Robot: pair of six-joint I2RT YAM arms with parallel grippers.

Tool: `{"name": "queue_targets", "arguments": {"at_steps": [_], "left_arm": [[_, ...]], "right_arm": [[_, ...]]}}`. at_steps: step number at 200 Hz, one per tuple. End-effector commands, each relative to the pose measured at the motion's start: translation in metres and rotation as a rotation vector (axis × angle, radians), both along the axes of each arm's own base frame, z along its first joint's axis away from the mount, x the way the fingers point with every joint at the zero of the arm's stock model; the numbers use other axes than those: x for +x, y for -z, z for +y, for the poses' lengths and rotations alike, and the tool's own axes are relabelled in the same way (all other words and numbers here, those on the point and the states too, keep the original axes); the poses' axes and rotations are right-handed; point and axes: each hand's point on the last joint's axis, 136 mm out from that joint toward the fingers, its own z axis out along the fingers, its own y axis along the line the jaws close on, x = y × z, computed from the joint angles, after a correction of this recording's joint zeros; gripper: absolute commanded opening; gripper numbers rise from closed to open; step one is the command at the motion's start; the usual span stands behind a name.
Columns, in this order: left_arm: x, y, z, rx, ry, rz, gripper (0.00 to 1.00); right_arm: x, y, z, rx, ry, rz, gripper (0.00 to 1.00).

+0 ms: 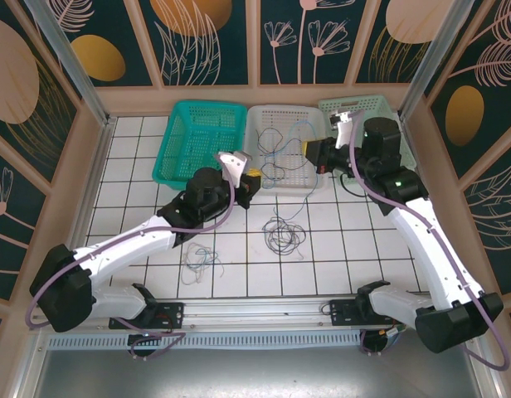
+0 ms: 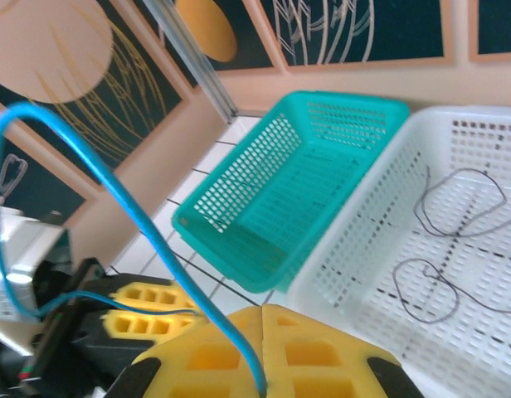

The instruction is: Untangle the cables

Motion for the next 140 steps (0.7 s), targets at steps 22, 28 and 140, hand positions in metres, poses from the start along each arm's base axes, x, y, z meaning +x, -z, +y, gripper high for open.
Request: {"name": "queue_targets", "arguments": {"at_steps": [22,28,140], "left_arm": [[-0.020,-0.018,-0.016,0.048,0.174,-0.021,0.10],[-0.021,-0.031,-0.020,0.034,0.196,-0.038,0.10],[-0.065,-0.022,-0.054,0.072,0.555,0.052,0.12]], "right_arm": [[0.009,0.009,-0.014,-0.097,0.067,-0.013,0.00],[0.010,0.011,-0.016,-0.110,0.073,-0.010,0.00],[0.020,0.038,-0.044,-0.302,0.166,-0.069,0.00]]}}
